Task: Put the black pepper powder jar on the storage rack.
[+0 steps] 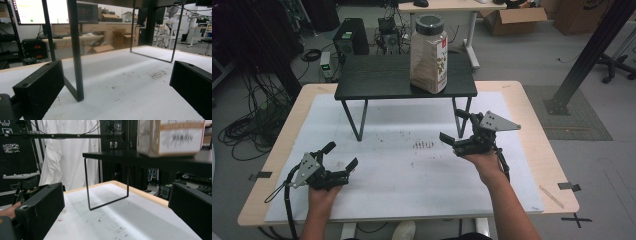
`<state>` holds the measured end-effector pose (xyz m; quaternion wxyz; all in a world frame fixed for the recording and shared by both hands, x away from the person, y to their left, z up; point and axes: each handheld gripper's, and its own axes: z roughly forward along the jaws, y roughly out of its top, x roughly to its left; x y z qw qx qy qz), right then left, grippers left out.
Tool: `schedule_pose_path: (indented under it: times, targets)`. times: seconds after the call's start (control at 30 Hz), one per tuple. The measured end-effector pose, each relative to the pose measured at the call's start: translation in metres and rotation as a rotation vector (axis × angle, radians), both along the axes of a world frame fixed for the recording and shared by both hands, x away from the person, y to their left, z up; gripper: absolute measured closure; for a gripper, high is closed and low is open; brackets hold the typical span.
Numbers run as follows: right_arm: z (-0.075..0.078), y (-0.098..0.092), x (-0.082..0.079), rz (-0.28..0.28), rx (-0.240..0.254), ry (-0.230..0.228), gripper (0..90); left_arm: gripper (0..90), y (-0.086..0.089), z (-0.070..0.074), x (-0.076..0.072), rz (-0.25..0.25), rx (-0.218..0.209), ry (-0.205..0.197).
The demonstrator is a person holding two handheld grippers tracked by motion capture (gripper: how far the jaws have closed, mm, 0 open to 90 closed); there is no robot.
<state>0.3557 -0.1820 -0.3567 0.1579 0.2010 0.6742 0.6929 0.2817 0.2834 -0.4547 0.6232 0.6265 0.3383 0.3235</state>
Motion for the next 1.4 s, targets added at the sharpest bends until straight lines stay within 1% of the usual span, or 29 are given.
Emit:
schedule_pose_path:
  times: [0.07, 0.13, 0.23, 0.33, 0.37, 0.4, 0.5, 0.6, 0.63, 0.67, 0.77, 0.83, 0.9, 0.93, 1.0, 1.03, 1.07, 1.23, 1.3, 1.4]
  targets:
    - [-0.005, 0.000, 0.000, -0.002, -0.005, 0.011, 0.0, 0.2, 0.000, 0.000, 0.000, -0.001, -0.001, 0.000]
    - [-0.010, 0.000, 0.000, -0.010, -0.006, 0.012, 0.0, 0.2, 0.000, 0.000, 0.000, -0.001, -0.001, 0.001]
    - [-0.017, 0.000, 0.000, -0.024, 0.017, 0.016, 0.0, 0.2, 0.000, 0.000, 0.000, -0.001, -0.001, 0.001]
    - [-0.024, 0.001, 0.000, -0.028, 0.019, 0.021, 0.0, 0.2, 0.000, 0.000, 0.000, -0.001, 0.000, 0.000]
    - [-0.028, 0.002, 0.000, -0.030, 0.014, 0.028, 0.0, 0.2, 0.000, 0.000, 0.000, -0.001, 0.000, 0.001]
    - [-0.028, 0.002, 0.000, -0.030, 0.014, 0.028, 0.0, 0.2, 0.000, 0.000, 0.000, -0.001, 0.000, 0.000]
    - [-0.035, 0.004, 0.000, -0.032, 0.007, 0.050, 0.0, 0.2, 0.000, 0.000, 0.000, -0.001, 0.000, 0.000]
    - [-0.043, 0.005, -0.002, -0.040, 0.004, 0.056, 0.0, 0.2, 0.000, 0.000, 0.000, -0.001, -0.001, 0.001]
    - [-0.048, 0.005, -0.002, -0.046, 0.007, 0.063, 0.0, 0.2, 0.000, 0.000, 0.000, -0.001, -0.001, 0.001]
    - [-0.048, 0.005, -0.002, -0.046, 0.007, 0.063, 0.0, 0.2, 0.000, 0.000, 0.000, -0.001, -0.001, 0.001]
    - [-0.054, 0.006, -0.003, -0.054, 0.005, 0.066, 0.0, 0.2, 0.000, 0.000, 0.000, -0.001, -0.001, 0.001]
    - [-0.058, 0.006, -0.003, -0.062, -0.009, 0.065, 0.0, 0.2, 0.000, 0.000, 0.000, -0.001, -0.002, 0.002]
    - [-0.061, 0.008, -0.005, -0.073, -0.039, 0.054, 0.0, 0.2, 0.000, 0.000, 0.000, -0.001, -0.001, 0.002]
    - [-0.063, 0.008, -0.006, -0.075, -0.043, 0.049, 0.0, 0.2, 0.000, 0.000, 0.000, -0.002, -0.002, 0.004]
    - [-0.067, 0.009, -0.007, -0.082, -0.033, 0.046, 0.0, 0.2, 0.000, 0.000, 0.000, -0.001, -0.002, 0.003]
    - [-0.072, 0.008, -0.008, -0.092, -0.024, 0.045, 0.0, 0.2, 0.000, 0.000, 0.000, -0.002, -0.001, 0.004]
    - [-0.072, 0.008, -0.008, -0.092, -0.024, 0.045, 0.0, 0.2, 0.000, 0.000, 0.000, -0.002, -0.001, 0.004]
    - [-0.085, 0.008, -0.011, -0.108, -0.025, 0.050, 0.0, 0.2, 0.000, 0.000, 0.000, -0.001, 0.001, 0.003]
    - [-0.090, 0.009, -0.014, -0.109, -0.033, 0.040, 0.0, 0.2, 0.000, 0.000, 0.000, -0.001, 0.002, 0.003]
    - [-0.096, 0.008, -0.018, -0.108, -0.017, 0.027, 0.0, 0.2, 0.000, 0.000, 0.000, -0.001, 0.002, 0.002]
